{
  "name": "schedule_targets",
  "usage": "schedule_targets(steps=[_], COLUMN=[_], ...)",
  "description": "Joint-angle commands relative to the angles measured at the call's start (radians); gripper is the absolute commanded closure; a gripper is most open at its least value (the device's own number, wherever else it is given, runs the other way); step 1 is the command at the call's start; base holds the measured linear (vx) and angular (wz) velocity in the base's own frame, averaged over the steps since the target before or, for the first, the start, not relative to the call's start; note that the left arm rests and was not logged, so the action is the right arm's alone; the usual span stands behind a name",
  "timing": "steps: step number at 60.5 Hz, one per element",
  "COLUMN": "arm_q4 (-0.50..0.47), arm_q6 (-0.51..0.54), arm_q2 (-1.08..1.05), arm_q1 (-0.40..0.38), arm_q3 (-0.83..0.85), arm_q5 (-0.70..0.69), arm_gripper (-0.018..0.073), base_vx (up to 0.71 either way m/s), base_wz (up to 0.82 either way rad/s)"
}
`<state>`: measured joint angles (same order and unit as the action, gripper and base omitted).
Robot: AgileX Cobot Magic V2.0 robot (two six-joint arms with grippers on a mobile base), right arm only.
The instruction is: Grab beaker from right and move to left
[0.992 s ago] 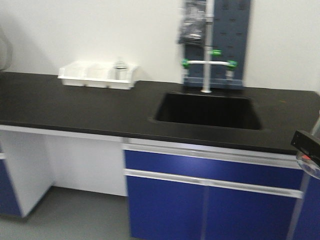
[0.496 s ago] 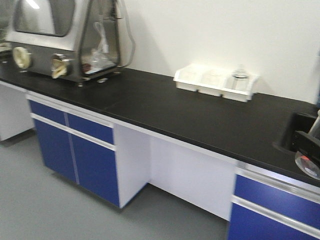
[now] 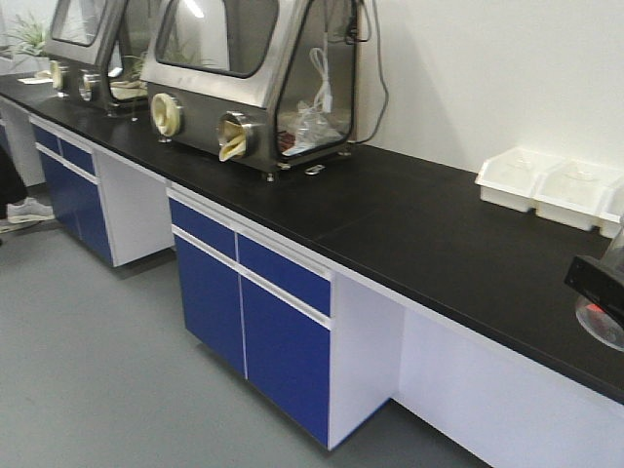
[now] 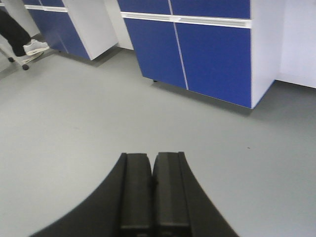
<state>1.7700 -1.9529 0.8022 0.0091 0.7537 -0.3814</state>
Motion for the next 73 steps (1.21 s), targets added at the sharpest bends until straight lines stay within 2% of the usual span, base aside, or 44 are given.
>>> schedule_targets(steps=[1, 41, 57, 73], arm_q4=[0.03, 0.03, 0.03, 0.03], arm_q6=[0.002, 0.002, 0.002, 0.002], arm_q2=[-0.007, -0.007, -0.007, -0.007], arm_q1=[-0.004, -0.004, -0.004, -0.004], arm_q3=[0.032, 0.032, 0.032, 0.032], arm_q5=[0.025, 0.026, 0.024, 0.024], arm_gripper=[0.0561, 0.0561, 0.0561, 0.0561], base_vx=[0.39, 0.46, 0.46, 0.38], base_wz=[0.26, 0.11, -0.38, -0.76])
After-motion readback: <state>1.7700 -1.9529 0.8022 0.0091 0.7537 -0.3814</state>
